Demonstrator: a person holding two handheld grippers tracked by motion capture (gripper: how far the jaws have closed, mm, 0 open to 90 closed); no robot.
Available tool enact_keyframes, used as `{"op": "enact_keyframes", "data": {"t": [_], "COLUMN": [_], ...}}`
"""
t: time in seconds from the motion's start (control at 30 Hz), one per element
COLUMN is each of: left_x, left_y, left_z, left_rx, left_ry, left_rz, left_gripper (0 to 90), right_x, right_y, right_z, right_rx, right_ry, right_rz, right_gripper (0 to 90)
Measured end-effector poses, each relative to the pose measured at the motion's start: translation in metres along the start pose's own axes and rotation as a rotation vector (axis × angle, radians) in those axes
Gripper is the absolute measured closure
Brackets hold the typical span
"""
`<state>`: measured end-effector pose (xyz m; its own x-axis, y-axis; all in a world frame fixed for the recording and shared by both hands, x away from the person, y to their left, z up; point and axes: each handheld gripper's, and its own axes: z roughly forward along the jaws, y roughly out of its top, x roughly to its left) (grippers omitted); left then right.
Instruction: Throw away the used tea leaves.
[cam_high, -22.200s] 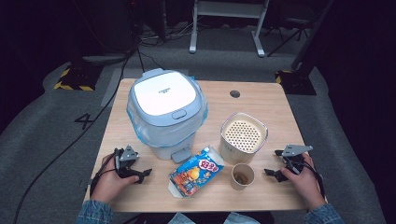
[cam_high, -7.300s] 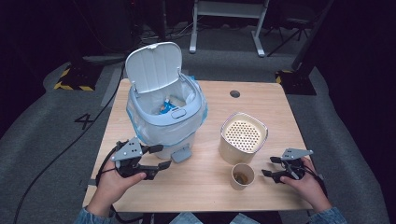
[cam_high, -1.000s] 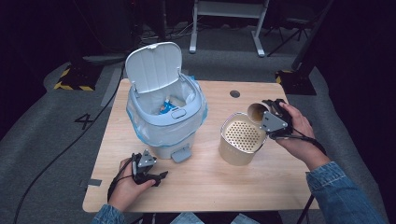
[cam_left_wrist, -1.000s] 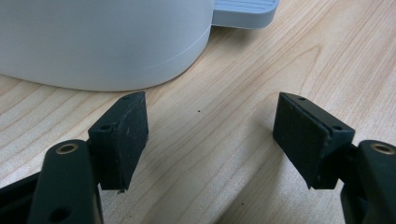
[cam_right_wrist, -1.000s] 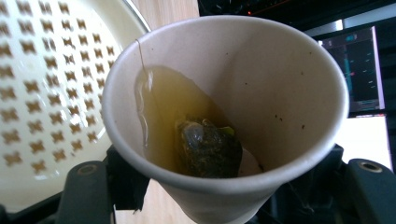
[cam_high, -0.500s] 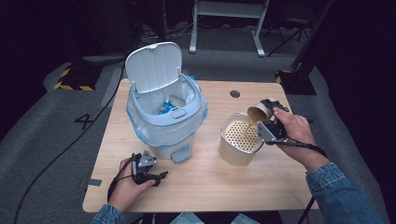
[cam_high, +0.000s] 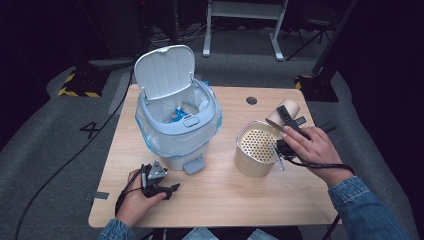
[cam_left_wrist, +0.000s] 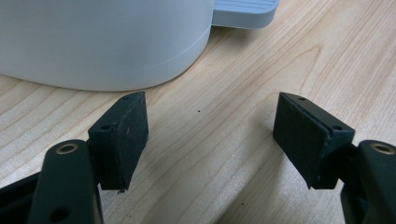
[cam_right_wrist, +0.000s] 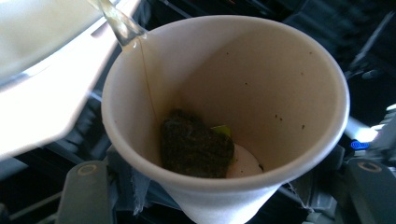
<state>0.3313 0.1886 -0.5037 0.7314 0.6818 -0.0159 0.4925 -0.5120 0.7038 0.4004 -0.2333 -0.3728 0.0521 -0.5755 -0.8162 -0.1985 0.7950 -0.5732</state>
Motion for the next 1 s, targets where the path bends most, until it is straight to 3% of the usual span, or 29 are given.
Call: {"op": "enact_keyframes", "data": {"t": [0.23, 0.43, 0.6, 1.0], "left_x": [0.0, 0.0, 0.0, 0.0], "left_y": [0.0, 0.0, 0.0, 0.0], "left_z": [0.0, 0.0, 0.0, 0.0], "left_rx": [0.0, 0.0, 0.001, 0.0], "left_ry": [0.0, 0.0, 0.0, 0.0], "left_rz": [0.0, 0.0, -0.001, 0.0], "left_gripper": [27.2, 27.2, 27.2, 27.2], "right_x": [0.005, 0.006, 0.001, -0.001], "right_y": [0.013, 0.019, 0.018, 0.019], "right_z": [-0.006, -0.008, -0.011, -0.012], "right_rx": [0.052, 0.066, 0.078, 0.064], "right_ry": [-0.108, -0.137, -0.166, -0.17], "right_rz": [-0.222, -0.328, -0.323, -0.282], "right_gripper": [33.5, 33.6, 33.6, 33.3]}}
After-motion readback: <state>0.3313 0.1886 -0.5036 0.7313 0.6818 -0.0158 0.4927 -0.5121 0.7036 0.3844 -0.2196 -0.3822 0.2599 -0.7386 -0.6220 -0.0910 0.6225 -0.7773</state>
